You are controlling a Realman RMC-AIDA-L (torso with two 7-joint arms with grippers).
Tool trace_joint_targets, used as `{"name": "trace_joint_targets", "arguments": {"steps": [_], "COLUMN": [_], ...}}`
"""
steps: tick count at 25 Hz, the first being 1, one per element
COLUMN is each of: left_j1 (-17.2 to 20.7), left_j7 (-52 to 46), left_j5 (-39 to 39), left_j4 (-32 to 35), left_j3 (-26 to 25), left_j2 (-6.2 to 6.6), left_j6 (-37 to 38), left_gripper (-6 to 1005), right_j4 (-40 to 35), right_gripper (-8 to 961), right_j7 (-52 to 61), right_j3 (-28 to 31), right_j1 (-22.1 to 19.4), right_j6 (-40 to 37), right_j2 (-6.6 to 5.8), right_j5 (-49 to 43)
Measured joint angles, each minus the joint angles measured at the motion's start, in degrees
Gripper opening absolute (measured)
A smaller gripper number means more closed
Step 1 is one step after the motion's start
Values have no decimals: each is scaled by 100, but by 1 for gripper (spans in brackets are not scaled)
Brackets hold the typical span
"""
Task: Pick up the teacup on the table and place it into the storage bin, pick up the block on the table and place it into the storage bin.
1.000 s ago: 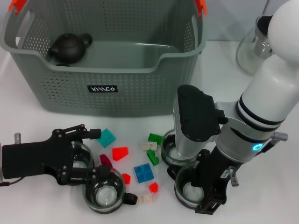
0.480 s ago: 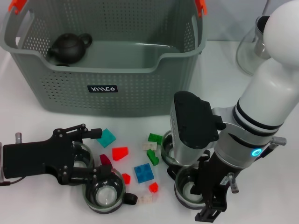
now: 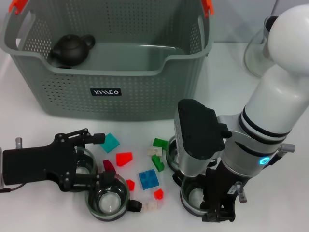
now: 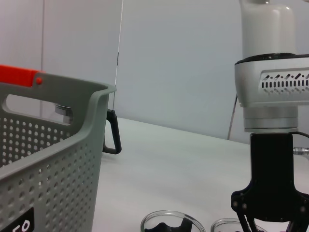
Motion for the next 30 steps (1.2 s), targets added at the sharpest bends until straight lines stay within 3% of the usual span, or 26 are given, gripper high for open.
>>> {"name": "trace_joint_targets", "arguments": {"steps": [4,10,30], "left_j1": [15,20,-15], "left_j7": [0,0,0], "left_j5": [0,0,0], "left_j4": [0,0,0], "left_j3": [0,0,0], "left_j2": [9,2,17], "left_j6": [0,-9,-10], "left_gripper": [916,916,914], "right_j4": [-44,-50,-938], "right_gripper": [211,74,56], "right_j7": [76,107,242], "right_j3": [-1,-1,454], "right_j1": [-3,5,-149], "right_j6": [1,3,-797], "right_j2": [-7,6,-37], "right_j5": [-4,-137,-134]}}
